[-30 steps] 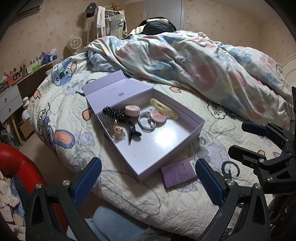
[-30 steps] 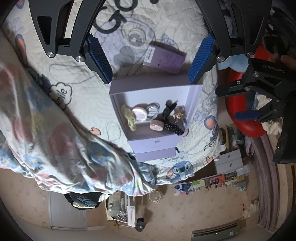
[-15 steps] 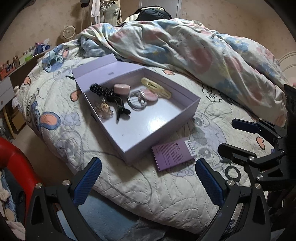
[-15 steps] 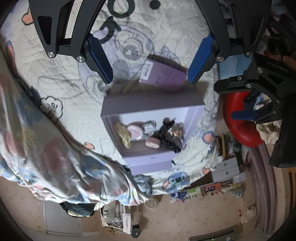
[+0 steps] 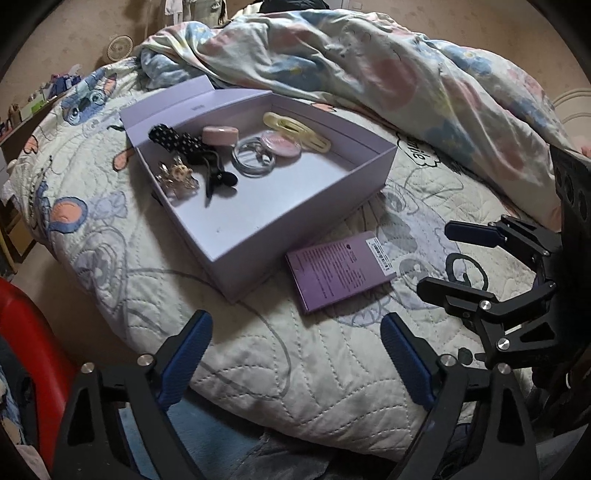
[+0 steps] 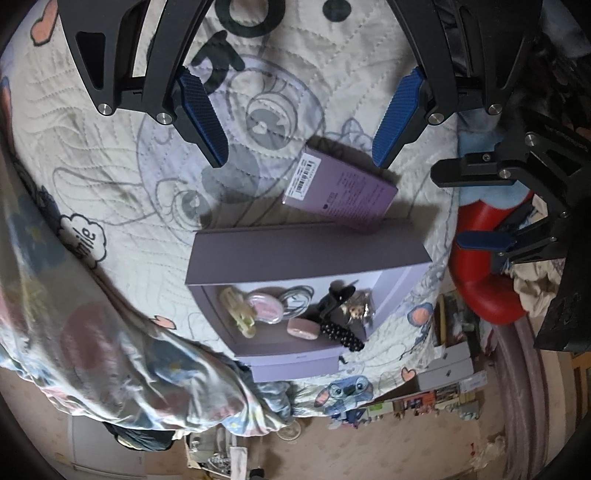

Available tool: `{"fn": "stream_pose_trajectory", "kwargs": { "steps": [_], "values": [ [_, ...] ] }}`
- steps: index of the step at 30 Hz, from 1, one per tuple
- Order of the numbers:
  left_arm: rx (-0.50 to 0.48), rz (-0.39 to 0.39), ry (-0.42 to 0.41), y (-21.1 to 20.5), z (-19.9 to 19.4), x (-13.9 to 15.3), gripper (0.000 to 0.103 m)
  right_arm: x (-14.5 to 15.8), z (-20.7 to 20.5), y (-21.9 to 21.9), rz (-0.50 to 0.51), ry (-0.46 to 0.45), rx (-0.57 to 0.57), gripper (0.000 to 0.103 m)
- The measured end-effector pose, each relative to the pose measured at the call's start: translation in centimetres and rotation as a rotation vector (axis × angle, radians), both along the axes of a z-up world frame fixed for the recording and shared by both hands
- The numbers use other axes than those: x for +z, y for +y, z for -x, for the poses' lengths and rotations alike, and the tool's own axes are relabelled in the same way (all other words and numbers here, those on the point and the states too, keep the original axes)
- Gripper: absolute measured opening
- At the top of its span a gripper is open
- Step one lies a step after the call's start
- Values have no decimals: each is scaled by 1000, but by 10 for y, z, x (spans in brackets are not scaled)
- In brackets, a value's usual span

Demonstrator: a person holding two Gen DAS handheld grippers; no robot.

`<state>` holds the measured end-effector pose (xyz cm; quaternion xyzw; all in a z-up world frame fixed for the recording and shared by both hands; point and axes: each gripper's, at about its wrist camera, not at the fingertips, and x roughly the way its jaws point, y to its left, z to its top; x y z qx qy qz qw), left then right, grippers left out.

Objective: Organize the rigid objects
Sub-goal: 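Move both tools toward the purple card lying beside the box, then close the left tool on the purple card's edge and lift it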

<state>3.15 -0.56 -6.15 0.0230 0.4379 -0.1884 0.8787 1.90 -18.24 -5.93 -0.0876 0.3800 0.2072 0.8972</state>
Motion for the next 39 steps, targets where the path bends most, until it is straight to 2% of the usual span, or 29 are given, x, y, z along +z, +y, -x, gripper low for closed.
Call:
{"fn": "stream_pose_trajectory", "kwargs": {
  "steps": [4, 6, 10, 13, 16, 18, 22, 25, 28, 35, 38, 39],
  "values": [
    [-26, 9, 17, -3, -5, -9, 91, -9, -8, 1, 15, 13, 1, 80],
    [-46, 2, 12, -6, -7, -13, 84, -14, -12, 2, 27, 24, 6, 77],
    [-75, 0, 14, -10, -11, -19, 79, -24, -20, 6, 46, 40, 23, 77],
    [-95, 3, 23, -14, -14, -25, 71, -30, -26, 8, 55, 52, 31, 72],
    [-101, 5, 39, -15, -19, -31, 69, -34, -30, 9, 53, 67, 39, 69],
    [-96, 15, 45, -14, -21, -34, 62, -37, -32, 10, 55, 73, 46, 69],
    [-104, 39, 45, -13, -26, -35, 62, -37, -34, 11, 57, 71, 59, 69],
    [-119, 29, 41, -17, -28, -37, 62, -38, -35, 14, 66, 66, 80, 69],
    [-123, 15, 36, -19, -31, -39, 55, -39, -36, 17, 64, 65, 101, 69],
    [-139, 57, 47, -19, -40, -42, 54, -40, -43, 18, 46, 59, 131, 69],
    [-148, 55, 43, -20, -42, -43, 54, -42, -47, 22, 58, 51, 170, 64],
    [-149, 58, 43, -20, -43, -43, 54, -43, -47, 24, 62, 49, 183, 60]
  ]
}}
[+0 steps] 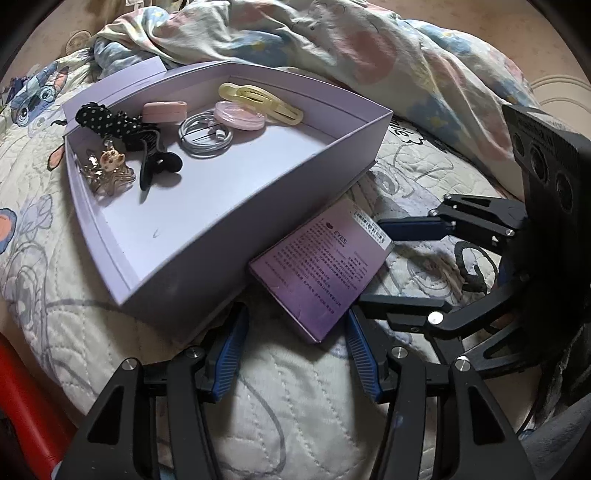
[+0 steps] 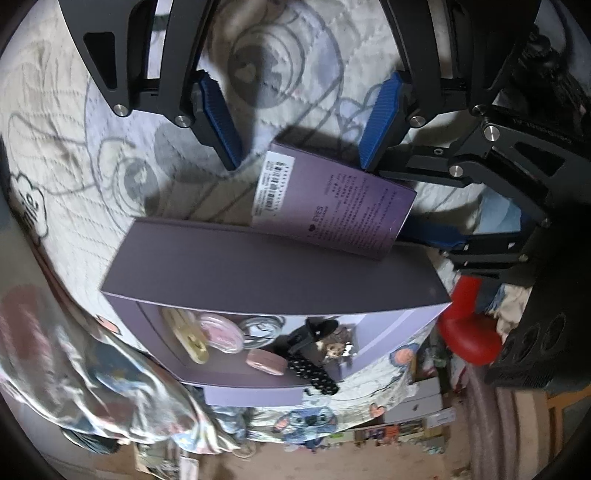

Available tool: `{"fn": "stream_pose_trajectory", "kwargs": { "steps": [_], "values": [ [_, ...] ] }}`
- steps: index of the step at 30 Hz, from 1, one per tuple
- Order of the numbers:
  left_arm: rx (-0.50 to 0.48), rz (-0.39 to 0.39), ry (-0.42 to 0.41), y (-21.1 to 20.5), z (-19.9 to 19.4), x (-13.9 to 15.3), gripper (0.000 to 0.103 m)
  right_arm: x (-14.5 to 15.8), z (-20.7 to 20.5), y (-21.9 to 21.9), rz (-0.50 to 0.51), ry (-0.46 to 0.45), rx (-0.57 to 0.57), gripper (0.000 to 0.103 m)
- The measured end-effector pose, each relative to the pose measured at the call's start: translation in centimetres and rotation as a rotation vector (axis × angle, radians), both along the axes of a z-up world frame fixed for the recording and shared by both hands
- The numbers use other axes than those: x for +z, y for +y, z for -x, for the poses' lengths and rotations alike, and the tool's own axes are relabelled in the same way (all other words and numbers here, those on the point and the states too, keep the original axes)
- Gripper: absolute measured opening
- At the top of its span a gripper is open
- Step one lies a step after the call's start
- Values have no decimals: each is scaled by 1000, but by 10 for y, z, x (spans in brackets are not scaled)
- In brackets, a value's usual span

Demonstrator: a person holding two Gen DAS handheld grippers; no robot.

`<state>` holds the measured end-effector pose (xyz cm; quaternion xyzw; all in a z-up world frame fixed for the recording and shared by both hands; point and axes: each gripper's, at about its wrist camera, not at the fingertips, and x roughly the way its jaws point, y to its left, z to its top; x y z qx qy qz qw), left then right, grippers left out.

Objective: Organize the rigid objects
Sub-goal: 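Close the left tool on the purple card's edge and lift it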

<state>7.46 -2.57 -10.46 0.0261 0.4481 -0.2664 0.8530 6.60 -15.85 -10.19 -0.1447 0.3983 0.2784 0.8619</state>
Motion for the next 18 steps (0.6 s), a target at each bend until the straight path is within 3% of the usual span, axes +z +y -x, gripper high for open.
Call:
{"fn": "stream_pose_trajectory", "kwargs": {
  "steps": [4, 7, 9, 12, 14, 15, 18],
  "values": [
    [-4, 10, -6, 1, -1, 0, 54, -3, -2, 4, 5, 6, 50, 45],
    [-6, 25, -1, -1, -1, 2, 43, -3, 0, 4, -7, 6, 67, 33],
    [-8, 13, -6, -3, -1, 2, 42, -1, 0, 6, -11, 1, 78, 30],
    [-1, 19, 1, -2, -2, 2, 42, -1, 0, 7, -5, 0, 76, 30],
    [6, 28, 2, 1, -1, 2, 42, -1, -1, 5, -6, 7, 59, 39],
    [9, 34, -2, 3, 1, 2, 42, -1, -2, 4, 0, 7, 43, 49],
    [8, 46, -7, 8, 5, 2, 42, 0, -3, 1, -11, 7, 41, 53]
  ]
}}
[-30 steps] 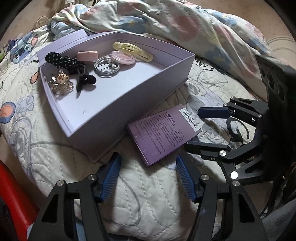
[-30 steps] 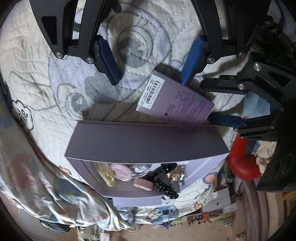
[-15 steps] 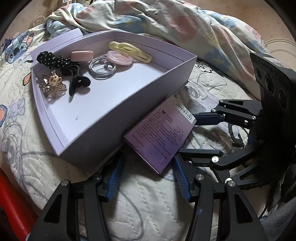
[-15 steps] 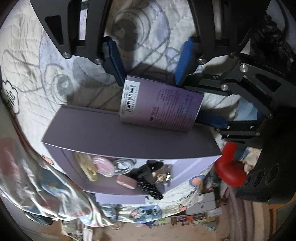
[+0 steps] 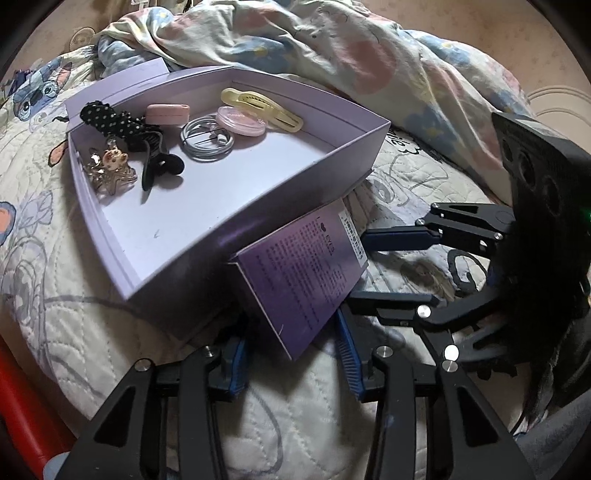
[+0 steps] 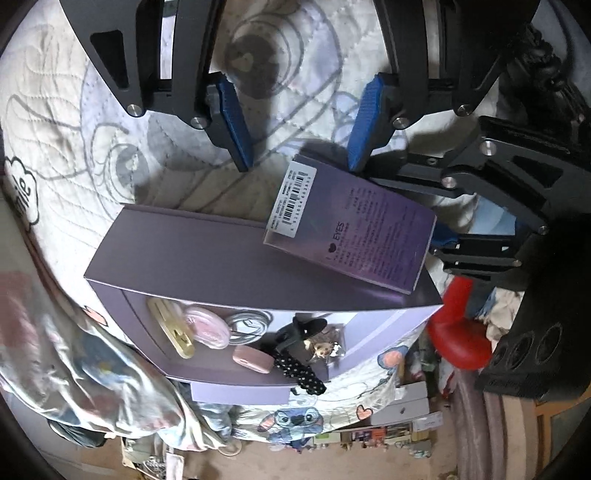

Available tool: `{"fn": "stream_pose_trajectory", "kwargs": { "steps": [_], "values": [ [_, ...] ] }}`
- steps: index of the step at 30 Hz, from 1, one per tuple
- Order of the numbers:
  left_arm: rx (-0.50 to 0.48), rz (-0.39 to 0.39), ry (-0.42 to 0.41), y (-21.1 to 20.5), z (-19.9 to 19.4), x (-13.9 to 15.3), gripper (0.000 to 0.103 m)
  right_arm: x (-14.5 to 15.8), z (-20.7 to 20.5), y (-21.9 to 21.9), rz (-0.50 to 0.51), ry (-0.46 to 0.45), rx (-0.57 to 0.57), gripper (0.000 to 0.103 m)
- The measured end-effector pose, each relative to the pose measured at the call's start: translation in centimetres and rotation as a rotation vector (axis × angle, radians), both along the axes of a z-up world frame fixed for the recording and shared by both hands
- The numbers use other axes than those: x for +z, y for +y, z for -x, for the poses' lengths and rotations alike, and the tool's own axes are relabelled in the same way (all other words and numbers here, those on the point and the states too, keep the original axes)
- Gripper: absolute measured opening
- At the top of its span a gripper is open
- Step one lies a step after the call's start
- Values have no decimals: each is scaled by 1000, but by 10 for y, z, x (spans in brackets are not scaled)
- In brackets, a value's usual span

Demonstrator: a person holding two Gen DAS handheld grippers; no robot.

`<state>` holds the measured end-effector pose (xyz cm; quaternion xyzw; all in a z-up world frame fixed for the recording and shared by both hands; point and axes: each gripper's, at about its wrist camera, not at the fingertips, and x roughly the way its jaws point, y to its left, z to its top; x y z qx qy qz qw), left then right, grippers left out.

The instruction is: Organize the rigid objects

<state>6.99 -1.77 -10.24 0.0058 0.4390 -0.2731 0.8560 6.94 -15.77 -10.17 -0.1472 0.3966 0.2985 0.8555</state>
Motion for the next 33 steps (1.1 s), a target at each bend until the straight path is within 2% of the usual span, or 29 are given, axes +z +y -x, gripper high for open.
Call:
{"fn": "stream_pose_trajectory", "kwargs": {
  "steps": [10, 12, 16, 23, 33],
  "values": [
    [18, 8, 1, 7, 2, 2, 42, -3, -1, 13, 49, -28, 81, 54],
    [16, 12, 4, 7, 2, 2, 42, -3, -2, 15, 42, -31, 97, 53],
    [-2, 13, -9, 4, 5, 6, 42, -2, 1, 15, 19, -32, 119, 43],
    [0, 10, -35, 6, 10, 12, 42, 2, 3, 13, -8, -48, 120, 41],
    [16, -8, -93, 9, 19, 29, 42, 13, 13, 17, -34, -137, 138, 40]
  ]
}}
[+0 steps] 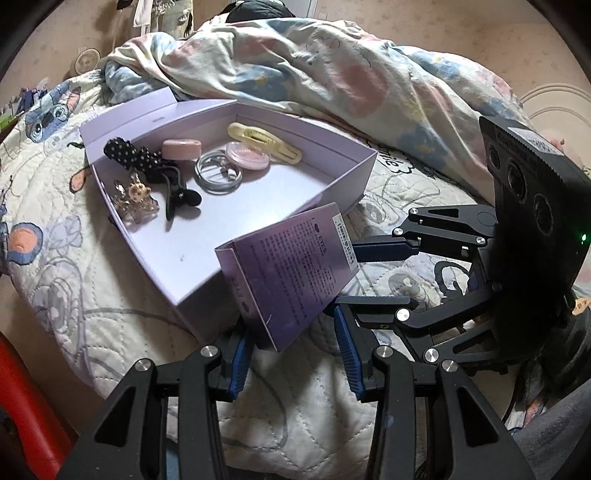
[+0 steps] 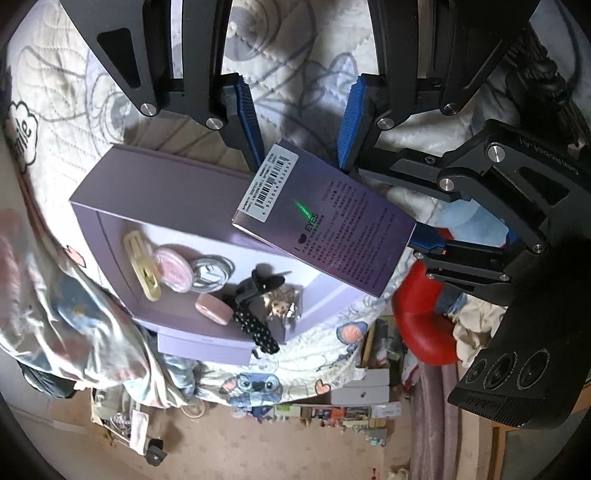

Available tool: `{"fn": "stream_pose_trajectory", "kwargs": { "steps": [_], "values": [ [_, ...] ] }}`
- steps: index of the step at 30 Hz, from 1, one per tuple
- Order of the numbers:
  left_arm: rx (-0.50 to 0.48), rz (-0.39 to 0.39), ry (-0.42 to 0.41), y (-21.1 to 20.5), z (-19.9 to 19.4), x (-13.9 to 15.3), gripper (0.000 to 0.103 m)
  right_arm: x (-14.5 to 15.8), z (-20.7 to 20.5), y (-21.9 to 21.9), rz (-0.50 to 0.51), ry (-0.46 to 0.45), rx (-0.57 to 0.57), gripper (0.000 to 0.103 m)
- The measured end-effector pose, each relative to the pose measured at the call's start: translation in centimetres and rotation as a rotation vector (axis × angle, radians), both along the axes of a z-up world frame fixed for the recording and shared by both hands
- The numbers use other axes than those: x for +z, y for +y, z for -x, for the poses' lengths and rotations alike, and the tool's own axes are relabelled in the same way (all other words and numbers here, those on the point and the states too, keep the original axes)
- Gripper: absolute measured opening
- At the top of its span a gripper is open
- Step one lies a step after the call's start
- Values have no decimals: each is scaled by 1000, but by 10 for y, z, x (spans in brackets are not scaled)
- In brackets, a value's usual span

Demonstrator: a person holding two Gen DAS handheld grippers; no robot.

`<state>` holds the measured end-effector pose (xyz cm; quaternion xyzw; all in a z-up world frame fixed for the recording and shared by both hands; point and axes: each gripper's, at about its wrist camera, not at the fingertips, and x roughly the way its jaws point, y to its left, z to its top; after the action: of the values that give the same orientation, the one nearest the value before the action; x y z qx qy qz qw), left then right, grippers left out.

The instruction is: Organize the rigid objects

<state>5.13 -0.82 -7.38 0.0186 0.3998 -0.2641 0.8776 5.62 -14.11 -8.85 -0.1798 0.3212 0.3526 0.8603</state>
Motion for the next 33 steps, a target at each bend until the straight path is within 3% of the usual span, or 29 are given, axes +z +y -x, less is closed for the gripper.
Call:
{"fn": "stream_pose_trajectory", "kwargs": {
  "steps": [15, 20, 26, 29, 33],
  "values": [
    [18, -21, -20, 2, 1, 5, 42, 6, 9, 1, -2, -69, 5, 40],
    [48, 23, 21, 14, -3, 0, 42, -3, 0, 4, 8, -7, 6, 43],
    [37, 51, 49, 16, -7, -6, 42, -6, -16, -1, -57, 91, 1, 44],
    [49, 35, 32, 15, -6, -6, 27, -8, -21, -3, -76, 129, 12, 44],
    [25, 32, 6, 11, -2, -2, 23, -8, -24, -8, -108, 154, 12, 46]
  ]
}}
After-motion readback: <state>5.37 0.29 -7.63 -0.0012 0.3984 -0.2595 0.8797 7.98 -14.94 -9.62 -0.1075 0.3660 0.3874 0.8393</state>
